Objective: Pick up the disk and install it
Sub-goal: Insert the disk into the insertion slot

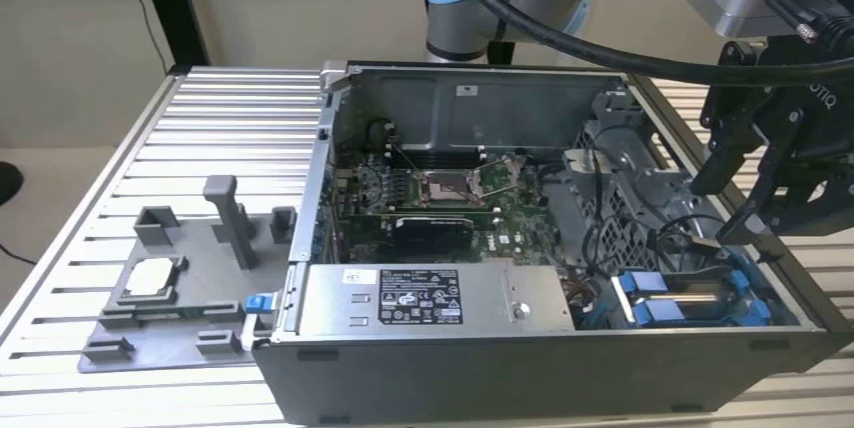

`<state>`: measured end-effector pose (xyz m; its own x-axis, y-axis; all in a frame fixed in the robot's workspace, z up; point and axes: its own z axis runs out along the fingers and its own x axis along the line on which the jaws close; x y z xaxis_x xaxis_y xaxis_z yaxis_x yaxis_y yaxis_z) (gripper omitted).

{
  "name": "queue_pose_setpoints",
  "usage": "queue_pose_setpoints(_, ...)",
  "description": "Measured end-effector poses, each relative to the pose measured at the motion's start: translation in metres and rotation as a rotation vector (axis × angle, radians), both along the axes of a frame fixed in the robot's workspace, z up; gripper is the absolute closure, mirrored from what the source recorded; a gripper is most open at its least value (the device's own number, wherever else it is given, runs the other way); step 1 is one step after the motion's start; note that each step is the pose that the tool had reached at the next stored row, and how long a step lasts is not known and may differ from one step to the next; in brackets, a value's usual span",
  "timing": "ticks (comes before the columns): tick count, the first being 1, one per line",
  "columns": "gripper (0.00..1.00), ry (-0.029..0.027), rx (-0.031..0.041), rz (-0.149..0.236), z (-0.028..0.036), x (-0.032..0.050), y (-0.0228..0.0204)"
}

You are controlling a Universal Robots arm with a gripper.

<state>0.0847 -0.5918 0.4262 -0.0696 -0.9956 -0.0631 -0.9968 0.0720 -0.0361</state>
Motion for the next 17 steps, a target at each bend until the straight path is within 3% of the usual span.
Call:
queue_pose_setpoints(7, 0.0, -0.0005, 0.0, -0.001, -0.0002, -0.0002, 0.0)
queue_pose_setpoints(8, 0.0, -0.0005, 0.003, -0.003, -0.001, 0.0002, -0.0003)
queue_pose_setpoints(10, 0.0, -0.0006, 0.0221, -0.006, -0.0024, 0.0008, -0.0007)
queue_pose_setpoints(14, 0.0, -0.0009, 0.0451, -0.037, -0.0067, 0.0012, -0.0007)
queue_pose_setpoints(17, 0.0, -0.0021, 0.0477, -0.089, -0.0112, 0.0013, -0.0006)
